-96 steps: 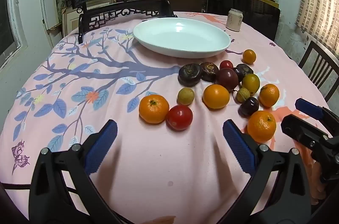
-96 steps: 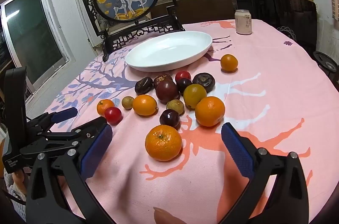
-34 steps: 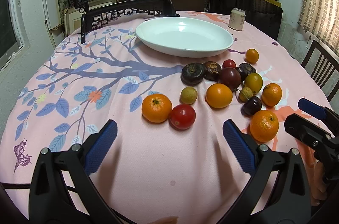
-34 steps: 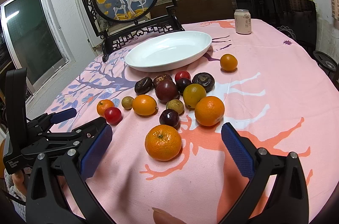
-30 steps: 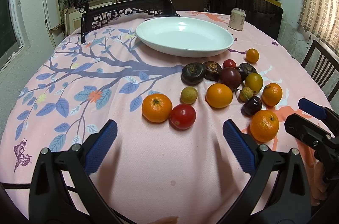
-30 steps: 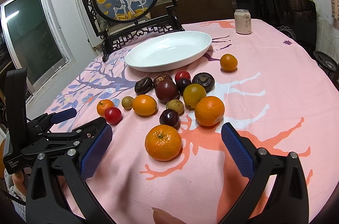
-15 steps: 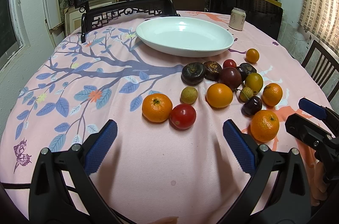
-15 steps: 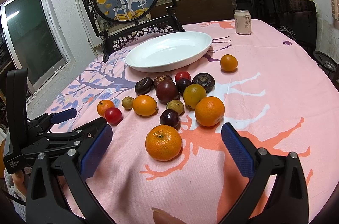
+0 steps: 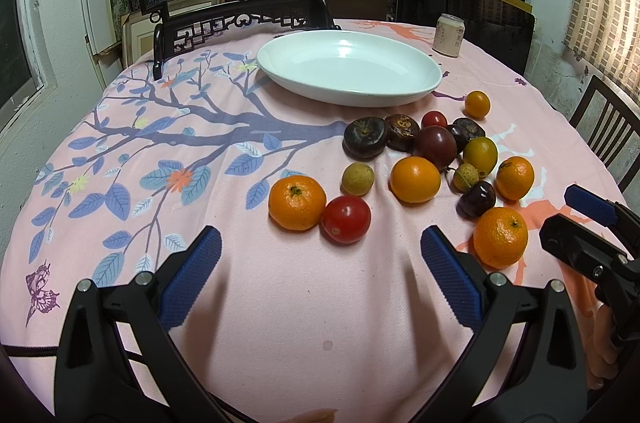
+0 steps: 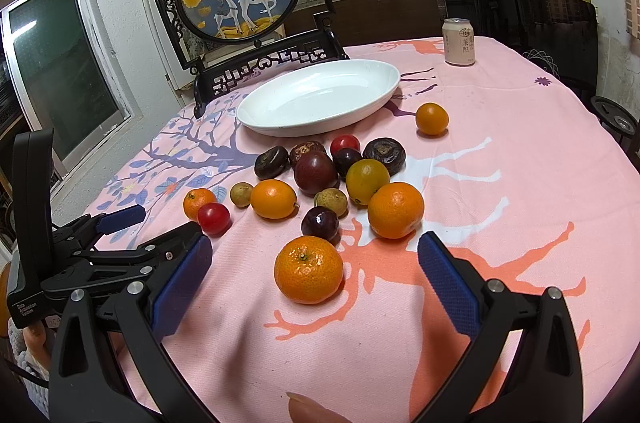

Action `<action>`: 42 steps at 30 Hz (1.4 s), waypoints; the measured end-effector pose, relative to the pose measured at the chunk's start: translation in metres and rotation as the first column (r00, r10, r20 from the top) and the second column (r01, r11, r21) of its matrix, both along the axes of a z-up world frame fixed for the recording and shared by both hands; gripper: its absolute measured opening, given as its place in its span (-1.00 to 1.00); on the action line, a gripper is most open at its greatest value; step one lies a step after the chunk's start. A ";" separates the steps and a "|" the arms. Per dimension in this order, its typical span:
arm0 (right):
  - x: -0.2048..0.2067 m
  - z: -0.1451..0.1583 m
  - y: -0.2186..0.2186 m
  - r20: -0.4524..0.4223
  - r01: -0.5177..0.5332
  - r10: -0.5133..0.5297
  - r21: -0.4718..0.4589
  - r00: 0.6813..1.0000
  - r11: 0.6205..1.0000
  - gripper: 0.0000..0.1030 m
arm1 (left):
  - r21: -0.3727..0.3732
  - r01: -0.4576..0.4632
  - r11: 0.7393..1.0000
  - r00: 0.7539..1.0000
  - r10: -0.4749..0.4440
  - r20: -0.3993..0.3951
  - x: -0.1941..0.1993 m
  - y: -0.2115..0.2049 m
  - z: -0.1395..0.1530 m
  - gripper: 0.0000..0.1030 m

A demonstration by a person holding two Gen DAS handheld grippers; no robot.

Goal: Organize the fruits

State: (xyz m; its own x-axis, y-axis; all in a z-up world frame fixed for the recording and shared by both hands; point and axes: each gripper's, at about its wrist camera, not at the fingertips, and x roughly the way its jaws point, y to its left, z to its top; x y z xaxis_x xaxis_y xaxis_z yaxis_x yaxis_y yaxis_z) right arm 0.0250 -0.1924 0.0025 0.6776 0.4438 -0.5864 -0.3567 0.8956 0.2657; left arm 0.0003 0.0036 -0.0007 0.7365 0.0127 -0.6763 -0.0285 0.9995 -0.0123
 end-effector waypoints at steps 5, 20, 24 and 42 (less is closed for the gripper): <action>0.000 0.000 0.000 0.000 0.000 0.000 0.000 1.000 1.000 0.97 | 0.000 0.000 1.000 1.000 0.000 -0.001 0.000 0.000 0.000 0.96; 0.013 -0.015 0.000 -0.142 -0.020 0.016 -0.031 0.990 0.999 0.97 | -0.050 0.006 0.999 0.989 -0.013 -0.150 0.015 0.018 -0.023 0.96; 0.016 -0.023 -0.002 -0.191 -0.030 -0.004 -0.173 0.982 0.984 0.97 | -0.036 0.059 0.998 0.977 -0.065 -0.201 0.016 0.021 -0.031 0.96; 0.010 -0.040 -0.026 -0.217 -0.098 0.023 -0.341 0.976 0.935 0.97 | -0.002 0.165 0.986 0.966 -0.162 -0.202 0.018 0.022 -0.020 0.96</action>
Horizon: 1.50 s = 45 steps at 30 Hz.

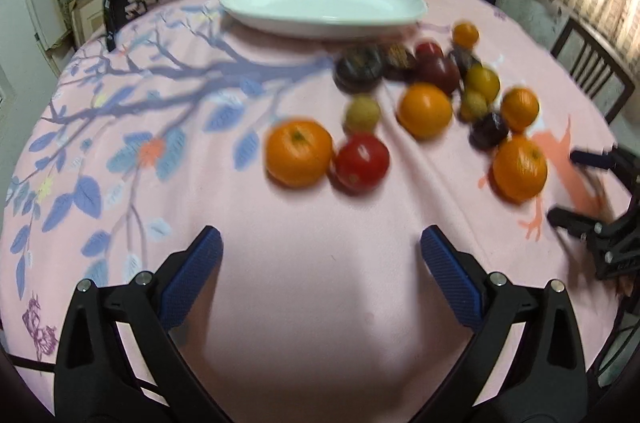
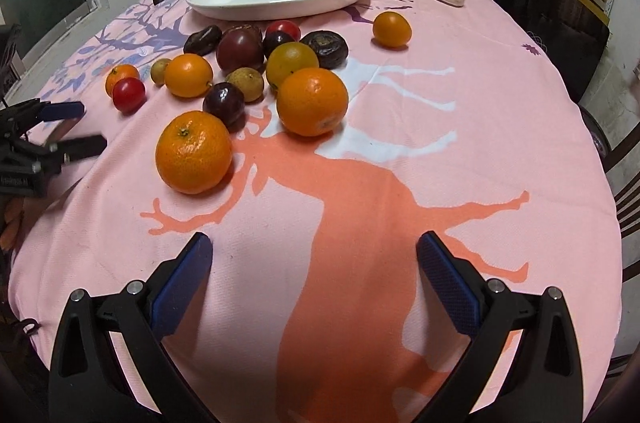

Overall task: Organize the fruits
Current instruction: 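Reach the right gripper to the large mandarin and close on it, then grasp a mandarin with the left gripper while the right gripper holds its mandarin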

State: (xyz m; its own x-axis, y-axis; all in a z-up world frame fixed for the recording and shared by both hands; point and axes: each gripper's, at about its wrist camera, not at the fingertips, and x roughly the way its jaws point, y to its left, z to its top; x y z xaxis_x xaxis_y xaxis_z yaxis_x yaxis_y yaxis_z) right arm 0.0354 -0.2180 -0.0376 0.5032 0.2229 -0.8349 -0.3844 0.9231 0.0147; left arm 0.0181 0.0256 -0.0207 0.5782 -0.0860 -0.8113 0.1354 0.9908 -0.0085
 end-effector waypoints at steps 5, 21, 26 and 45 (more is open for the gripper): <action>-0.004 0.009 0.001 0.008 -0.024 0.023 0.166 1.000 0.986 0.97 | 0.016 0.051 0.999 0.999 -0.051 0.006 0.010 0.007 0.014 0.96; 0.020 0.008 0.060 -0.012 -0.124 0.130 0.218 0.991 0.968 0.18 | 0.102 0.104 0.989 0.992 -0.111 0.065 -0.002 0.015 0.027 0.96; 0.021 0.007 0.047 -0.016 -0.118 0.126 0.249 0.992 0.961 -0.11 | 0.152 0.166 0.974 0.981 -0.179 0.077 0.018 -0.011 0.018 0.79; 0.026 0.005 0.029 -0.052 -0.087 0.113 0.364 0.992 0.927 -0.11 | 0.129 0.270 0.954 0.953 -0.284 0.106 0.018 0.007 0.012 0.35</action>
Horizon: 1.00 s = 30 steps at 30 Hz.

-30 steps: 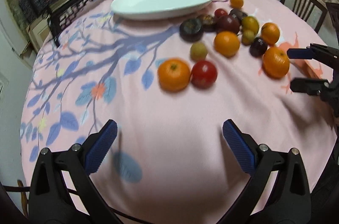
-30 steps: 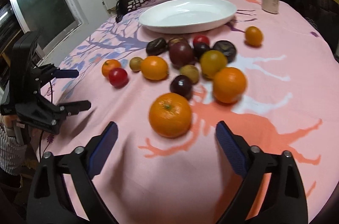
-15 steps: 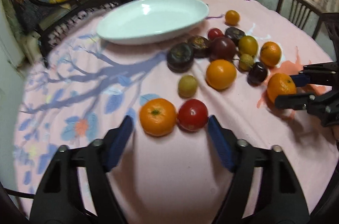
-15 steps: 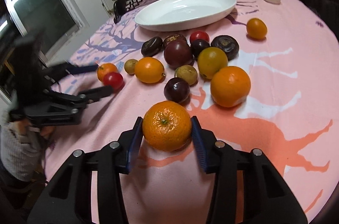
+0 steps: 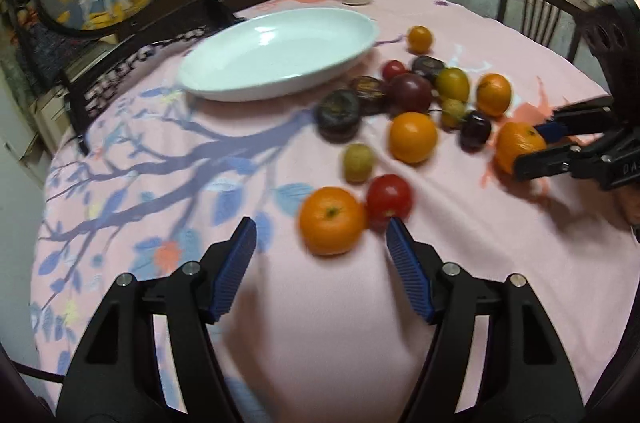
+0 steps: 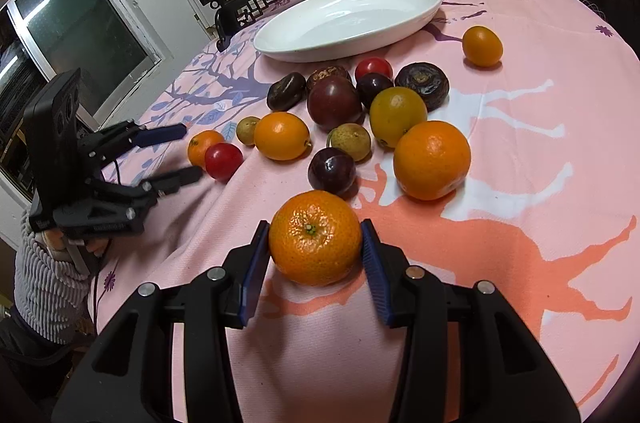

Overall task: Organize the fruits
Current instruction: 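Grasp a mandarin with the left gripper while the right gripper holds its mandarin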

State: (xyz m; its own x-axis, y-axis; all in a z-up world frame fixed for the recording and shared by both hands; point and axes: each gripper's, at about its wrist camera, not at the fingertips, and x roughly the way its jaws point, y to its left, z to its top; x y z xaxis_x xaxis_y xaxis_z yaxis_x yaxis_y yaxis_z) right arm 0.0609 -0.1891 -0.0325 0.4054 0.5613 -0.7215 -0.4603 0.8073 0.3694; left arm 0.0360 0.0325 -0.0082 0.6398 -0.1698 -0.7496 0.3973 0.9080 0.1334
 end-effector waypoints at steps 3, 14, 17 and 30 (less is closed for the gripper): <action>0.000 0.000 0.000 0.000 0.000 0.000 0.000 1.000 1.000 -0.11 | -0.007 -0.029 1.000 1.000 0.029 -0.003 0.006 0.007 0.002 0.34; 0.000 0.000 0.000 -0.001 0.000 0.000 0.002 1.000 1.000 -0.11 | -0.057 0.033 0.998 0.999 -0.034 -0.015 0.012 -0.006 -0.003 -0.23; 0.000 0.000 0.000 0.000 0.001 -0.001 0.001 1.000 1.000 -0.11 | -0.083 0.033 0.996 0.999 -0.035 -0.028 0.007 -0.003 -0.005 -0.23; 0.001 0.001 0.000 0.000 0.001 -0.001 0.002 1.000 1.000 -0.11 | 0.051 0.062 0.997 0.998 -0.063 0.023 0.003 -0.013 -0.010 -0.08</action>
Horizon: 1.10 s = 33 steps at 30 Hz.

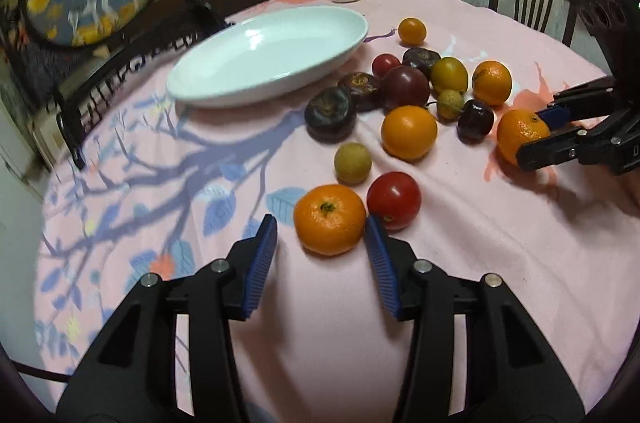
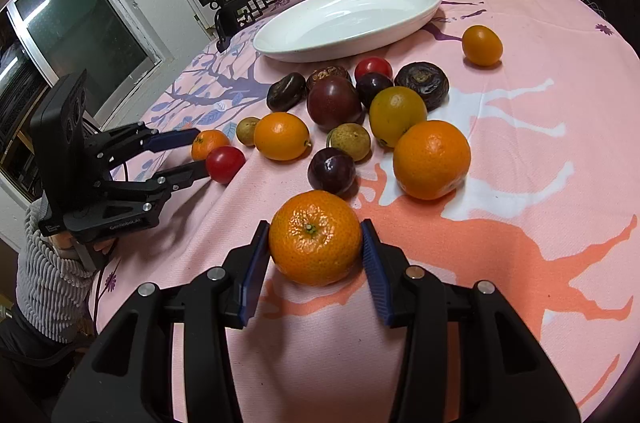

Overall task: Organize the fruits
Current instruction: 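Grasp a mandarin with the left gripper while the right gripper holds its mandarin, then carry both mandarins over the white plate and open both grippers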

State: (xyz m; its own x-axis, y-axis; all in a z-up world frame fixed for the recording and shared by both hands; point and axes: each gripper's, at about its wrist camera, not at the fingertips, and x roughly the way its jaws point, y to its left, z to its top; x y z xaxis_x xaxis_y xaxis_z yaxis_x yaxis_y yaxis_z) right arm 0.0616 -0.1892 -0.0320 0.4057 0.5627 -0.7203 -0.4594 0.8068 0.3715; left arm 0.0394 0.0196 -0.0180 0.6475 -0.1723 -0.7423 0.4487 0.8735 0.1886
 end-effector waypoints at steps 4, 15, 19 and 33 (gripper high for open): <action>0.000 0.000 0.000 0.000 0.000 0.000 0.001 1.000 1.000 -0.11 | -0.065 -0.030 0.997 0.999 0.027 -0.037 0.011 0.003 -0.002 -0.24; 0.005 0.014 -0.002 0.036 0.011 -0.012 0.022 0.999 1.000 -0.11 | -0.166 -0.151 0.974 0.988 0.155 0.010 0.013 0.012 0.034 -0.26; 0.034 0.050 0.004 0.095 0.028 -0.031 0.027 0.995 0.999 -0.11 | -0.182 -0.200 0.963 0.975 0.214 0.062 0.044 0.001 0.065 -0.26; 0.178 0.048 0.039 0.066 0.150 -0.150 0.004 0.986 0.989 0.31 | -0.190 -0.324 0.927 0.940 0.338 0.046 0.152 -0.018 0.043 0.27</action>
